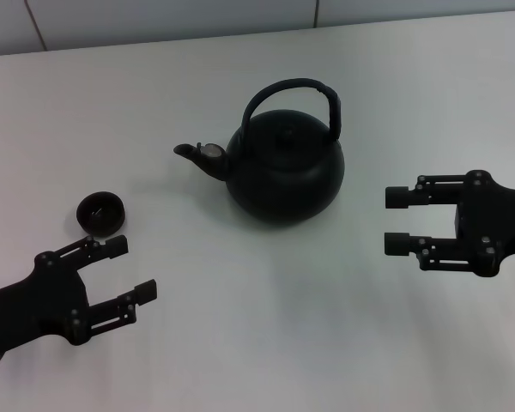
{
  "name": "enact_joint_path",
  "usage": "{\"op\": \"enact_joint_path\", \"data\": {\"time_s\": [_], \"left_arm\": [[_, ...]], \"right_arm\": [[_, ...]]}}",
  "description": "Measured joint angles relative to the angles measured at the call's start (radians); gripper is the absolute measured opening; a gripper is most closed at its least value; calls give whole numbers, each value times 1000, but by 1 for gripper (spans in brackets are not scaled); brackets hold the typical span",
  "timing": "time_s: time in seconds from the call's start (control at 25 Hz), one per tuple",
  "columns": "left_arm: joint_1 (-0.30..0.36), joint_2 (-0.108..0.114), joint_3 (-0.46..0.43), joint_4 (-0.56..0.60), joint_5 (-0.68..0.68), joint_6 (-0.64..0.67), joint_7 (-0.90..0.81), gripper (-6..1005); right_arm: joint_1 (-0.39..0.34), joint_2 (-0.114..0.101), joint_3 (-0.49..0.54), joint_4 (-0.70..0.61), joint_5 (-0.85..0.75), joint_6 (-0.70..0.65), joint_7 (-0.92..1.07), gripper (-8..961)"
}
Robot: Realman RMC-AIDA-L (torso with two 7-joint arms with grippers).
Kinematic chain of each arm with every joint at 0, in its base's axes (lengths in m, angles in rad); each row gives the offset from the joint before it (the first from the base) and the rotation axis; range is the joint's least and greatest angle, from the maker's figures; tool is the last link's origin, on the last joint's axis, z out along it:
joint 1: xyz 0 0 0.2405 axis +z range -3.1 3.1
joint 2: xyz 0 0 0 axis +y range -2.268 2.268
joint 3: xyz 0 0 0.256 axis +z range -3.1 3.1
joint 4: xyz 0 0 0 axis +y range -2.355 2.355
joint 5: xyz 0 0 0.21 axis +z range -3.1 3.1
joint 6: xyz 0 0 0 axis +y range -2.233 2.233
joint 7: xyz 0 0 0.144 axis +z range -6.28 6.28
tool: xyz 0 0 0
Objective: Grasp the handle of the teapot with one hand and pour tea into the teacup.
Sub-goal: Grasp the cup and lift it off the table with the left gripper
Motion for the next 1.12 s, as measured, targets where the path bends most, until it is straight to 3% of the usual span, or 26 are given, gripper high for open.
{"op": "enact_joint_path", "data": {"time_s": [0.56, 1.12], "left_arm": [[-3, 0, -2, 0, 4, -5, 0, 783], [-7, -3, -66, -76, -104, -277, -11, 782]], "right_arm": [[4, 3, 1, 0, -11, 0, 0, 609], [10, 5, 9, 0, -4, 1, -15, 607]]}}
